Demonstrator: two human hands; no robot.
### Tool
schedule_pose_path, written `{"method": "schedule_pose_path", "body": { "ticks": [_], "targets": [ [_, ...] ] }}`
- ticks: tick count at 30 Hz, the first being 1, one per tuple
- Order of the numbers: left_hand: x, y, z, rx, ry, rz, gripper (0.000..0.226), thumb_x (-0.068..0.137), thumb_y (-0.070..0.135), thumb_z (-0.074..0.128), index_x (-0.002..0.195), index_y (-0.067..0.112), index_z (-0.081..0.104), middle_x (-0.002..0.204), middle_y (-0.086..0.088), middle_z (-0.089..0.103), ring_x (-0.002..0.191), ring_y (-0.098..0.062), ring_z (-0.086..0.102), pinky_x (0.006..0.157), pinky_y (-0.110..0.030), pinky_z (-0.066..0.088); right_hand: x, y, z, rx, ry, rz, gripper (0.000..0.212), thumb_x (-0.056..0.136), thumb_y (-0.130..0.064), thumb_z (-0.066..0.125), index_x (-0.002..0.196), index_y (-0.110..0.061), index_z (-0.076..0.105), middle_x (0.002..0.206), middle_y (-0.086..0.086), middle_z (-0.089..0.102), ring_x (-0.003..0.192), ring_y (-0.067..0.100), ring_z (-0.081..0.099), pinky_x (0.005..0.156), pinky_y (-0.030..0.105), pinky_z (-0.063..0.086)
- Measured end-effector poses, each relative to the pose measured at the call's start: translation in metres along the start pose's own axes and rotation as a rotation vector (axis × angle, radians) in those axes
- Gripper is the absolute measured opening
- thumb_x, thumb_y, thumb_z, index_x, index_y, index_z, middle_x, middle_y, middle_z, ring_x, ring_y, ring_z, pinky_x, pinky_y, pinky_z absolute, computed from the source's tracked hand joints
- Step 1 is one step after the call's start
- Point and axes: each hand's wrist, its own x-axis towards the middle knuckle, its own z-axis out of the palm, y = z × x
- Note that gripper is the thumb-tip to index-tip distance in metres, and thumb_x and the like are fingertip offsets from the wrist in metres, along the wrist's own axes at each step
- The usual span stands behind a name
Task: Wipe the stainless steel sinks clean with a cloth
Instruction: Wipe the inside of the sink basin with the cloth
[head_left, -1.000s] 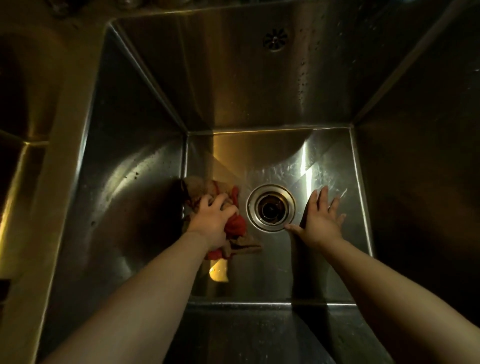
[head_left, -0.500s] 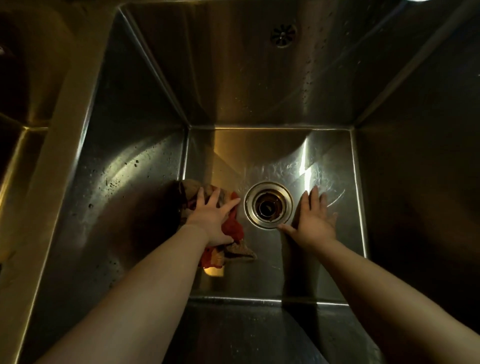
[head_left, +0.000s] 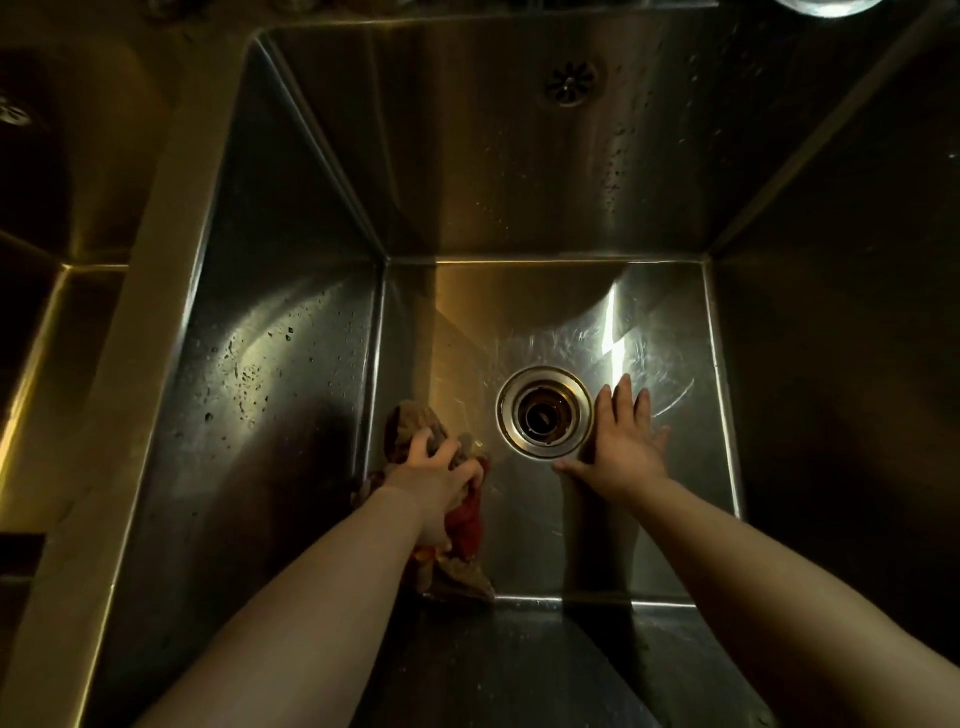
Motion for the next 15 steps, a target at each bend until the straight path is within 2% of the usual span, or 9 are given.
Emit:
{"method": "schedule_pose_path", "body": {
  "ticks": [6, 11, 15],
  "targets": [
    [-0.004, -0.005, -0.002, 0.064, -0.016, 0.037, 0.08, 0.07, 0.015, 0.075, 0.128, 0.041, 0.026, 0.152, 0.002, -0.001, 0.139, -0.04, -0.014, 0.103, -0.06, 0.031, 0.001, -0.001, 0.0, 0.007, 0.004, -0.007, 0.12, 0.067, -0.071, 0.063, 0.148, -0.014, -0.005, 0.154, 0.007, -0.024, 0.14, 0.036, -0.021, 0.107, 0.066, 0.01],
    [-0.005, -0.008, 0.004, 0.174, 0.021, 0.08, 0.08, 0.073, 0.019, 0.073, 0.132, 0.039, 0.023, 0.149, 0.001, 0.003, 0.138, -0.041, -0.01, 0.1, -0.062, 0.032, 0.0, 0.001, 0.0, 0.013, 0.001, -0.011, 0.119, 0.067, -0.071, 0.064, 0.148, -0.015, -0.004, 0.155, 0.007, -0.023, 0.141, 0.035, -0.02, 0.107, 0.065, 0.011],
    [-0.005, -0.01, 0.006, 0.129, 0.099, 0.093, 0.076, 0.076, 0.013, 0.068, 0.132, 0.041, 0.023, 0.149, 0.003, 0.005, 0.139, -0.038, -0.007, 0.102, -0.059, 0.032, 0.001, 0.002, -0.001, 0.023, 0.0, -0.01, 0.12, 0.067, -0.071, 0.064, 0.148, -0.015, -0.006, 0.155, 0.007, -0.024, 0.14, 0.035, -0.022, 0.107, 0.065, 0.012]
  ]
}}
